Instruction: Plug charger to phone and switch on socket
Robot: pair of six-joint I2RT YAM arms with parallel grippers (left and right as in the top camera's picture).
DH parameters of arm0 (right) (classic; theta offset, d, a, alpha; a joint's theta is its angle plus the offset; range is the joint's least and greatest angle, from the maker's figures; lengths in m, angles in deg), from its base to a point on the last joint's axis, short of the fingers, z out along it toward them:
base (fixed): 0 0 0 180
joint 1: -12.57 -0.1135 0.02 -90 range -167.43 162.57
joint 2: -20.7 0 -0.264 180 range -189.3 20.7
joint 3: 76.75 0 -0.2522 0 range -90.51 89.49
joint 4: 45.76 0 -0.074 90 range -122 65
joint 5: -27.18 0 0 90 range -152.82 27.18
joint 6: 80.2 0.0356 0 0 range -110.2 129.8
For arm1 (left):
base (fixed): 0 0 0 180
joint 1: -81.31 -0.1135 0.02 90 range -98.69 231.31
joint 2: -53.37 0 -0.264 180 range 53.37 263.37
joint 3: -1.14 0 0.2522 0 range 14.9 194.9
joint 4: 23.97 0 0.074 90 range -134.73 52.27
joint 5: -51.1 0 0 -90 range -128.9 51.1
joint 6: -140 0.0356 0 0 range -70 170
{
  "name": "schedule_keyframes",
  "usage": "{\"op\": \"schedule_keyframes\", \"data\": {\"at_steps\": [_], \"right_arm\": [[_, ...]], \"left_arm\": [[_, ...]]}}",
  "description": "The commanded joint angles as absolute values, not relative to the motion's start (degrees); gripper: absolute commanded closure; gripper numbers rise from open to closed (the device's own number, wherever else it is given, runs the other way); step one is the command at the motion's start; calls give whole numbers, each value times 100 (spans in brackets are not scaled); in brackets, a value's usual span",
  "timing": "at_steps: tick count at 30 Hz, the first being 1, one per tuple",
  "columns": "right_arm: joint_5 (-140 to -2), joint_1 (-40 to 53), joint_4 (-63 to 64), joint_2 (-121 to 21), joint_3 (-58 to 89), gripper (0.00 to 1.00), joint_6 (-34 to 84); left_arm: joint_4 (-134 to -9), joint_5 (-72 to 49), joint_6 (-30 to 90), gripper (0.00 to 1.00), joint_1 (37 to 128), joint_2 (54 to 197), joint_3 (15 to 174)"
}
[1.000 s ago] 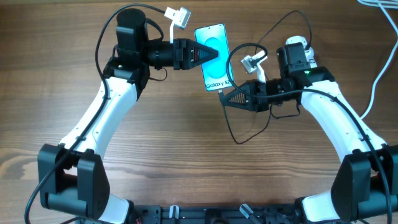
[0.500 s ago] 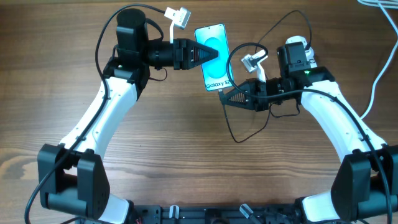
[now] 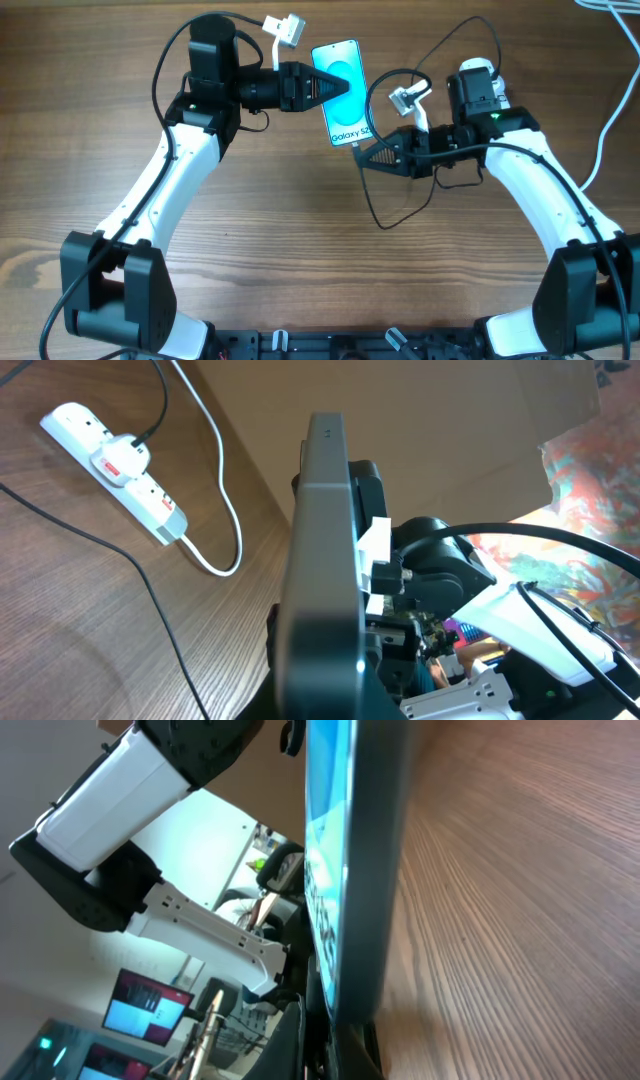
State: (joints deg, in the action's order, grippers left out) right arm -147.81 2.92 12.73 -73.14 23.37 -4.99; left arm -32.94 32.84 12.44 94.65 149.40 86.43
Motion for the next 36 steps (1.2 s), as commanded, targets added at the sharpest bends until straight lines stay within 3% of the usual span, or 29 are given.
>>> {"op": "schedule_keyframes", "data": {"at_steps": [1,36], "right_arm": [[-14816,364,1258,-7347,2282,96,-350],[-14985,357,779,-7347,2282,96,144]], "left_arm": [[-3259,3409,1353,96,9463,14918,8711],[-3173,3346,1178,96,9605,14918,8711]]}}
